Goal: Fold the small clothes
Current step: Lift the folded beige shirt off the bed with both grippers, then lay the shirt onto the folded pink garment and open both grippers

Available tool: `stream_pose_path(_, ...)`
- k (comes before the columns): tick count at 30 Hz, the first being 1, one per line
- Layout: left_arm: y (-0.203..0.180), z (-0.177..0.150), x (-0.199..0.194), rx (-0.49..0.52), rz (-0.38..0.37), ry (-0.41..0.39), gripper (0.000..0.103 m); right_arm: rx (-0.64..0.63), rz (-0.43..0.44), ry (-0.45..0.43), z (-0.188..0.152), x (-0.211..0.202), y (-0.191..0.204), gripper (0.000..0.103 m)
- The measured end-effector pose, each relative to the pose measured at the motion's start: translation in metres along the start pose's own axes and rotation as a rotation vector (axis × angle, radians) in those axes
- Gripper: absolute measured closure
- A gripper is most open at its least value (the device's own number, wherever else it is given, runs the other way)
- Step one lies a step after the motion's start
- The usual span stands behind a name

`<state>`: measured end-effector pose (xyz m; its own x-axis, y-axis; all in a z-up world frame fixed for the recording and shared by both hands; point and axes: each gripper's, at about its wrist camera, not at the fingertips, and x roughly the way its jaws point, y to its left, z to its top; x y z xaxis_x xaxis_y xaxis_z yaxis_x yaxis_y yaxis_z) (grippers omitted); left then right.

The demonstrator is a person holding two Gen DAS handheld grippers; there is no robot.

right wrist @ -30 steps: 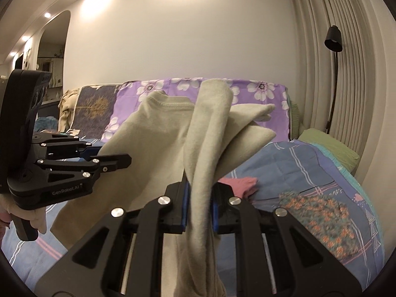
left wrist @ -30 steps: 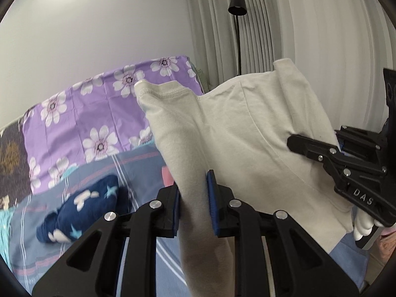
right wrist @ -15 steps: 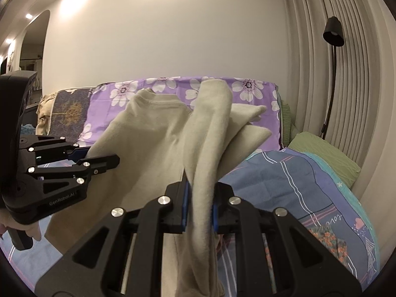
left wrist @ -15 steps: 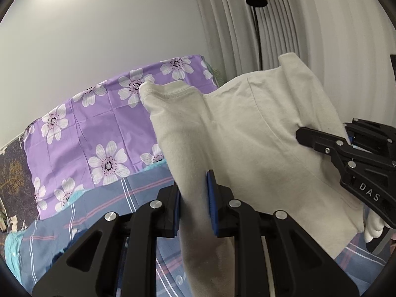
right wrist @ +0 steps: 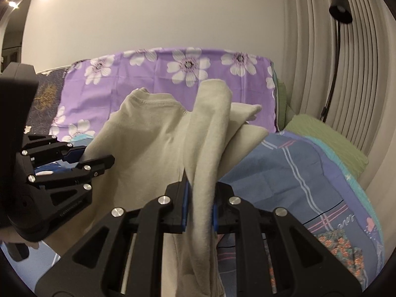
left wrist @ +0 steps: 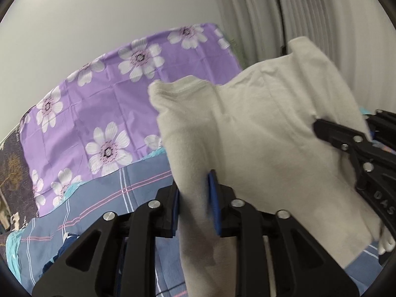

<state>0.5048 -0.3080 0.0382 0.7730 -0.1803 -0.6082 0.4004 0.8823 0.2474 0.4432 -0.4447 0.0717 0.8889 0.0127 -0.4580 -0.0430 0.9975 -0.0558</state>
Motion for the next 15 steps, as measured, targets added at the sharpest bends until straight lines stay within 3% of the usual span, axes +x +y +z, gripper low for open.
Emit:
stream_pose_path(1,-0.002,-0.005,0.010,0.002,0.046,0.010,0.058,0.010,-0.007,0.021,-0.004,0.010,-0.002,0.087)
stream_pose_path(2,-0.004,-0.011,0.019,0.008,0.107,0.009,0.052,0.014,-0.035,0.046,-0.011,0.023,-0.004,0.077)
stream_pose_path(3,-0.006,-0.022,0.030,0.012,0.148,0.021,0.050,0.016,-0.091,0.080,-0.020,0.037,-0.006,0.070)
stream_pose_path(4,-0.007,-0.036,0.044,0.010,0.141,0.065,0.050,0.024,-0.160,0.135,-0.032,0.050,-0.008,0.060)
stream_pose_path(7,-0.016,-0.084,0.077,0.049,0.085,0.215,0.049,0.012,-0.222,0.271,-0.082,0.084,-0.017,0.060)
stream_pose_path(8,-0.018,-0.096,0.077,0.057,0.064,0.220,0.049,0.025,-0.259,0.386,-0.103,0.095,-0.019,0.060)
stream_pose_path(9,-0.019,-0.105,0.073,0.055,0.066,0.189,0.049,0.053,-0.249,0.424,-0.118,0.099,-0.024,0.060)
stream_pose_path(12,-0.016,-0.111,0.064,0.016,0.059,0.178,0.054,0.101,-0.256,0.433,-0.121,0.097,-0.033,0.060)
stream_pose_path(15,-0.023,-0.112,0.058,0.035,0.081,0.188,0.058,0.012,-0.333,0.462,-0.124,0.100,-0.016,0.060)
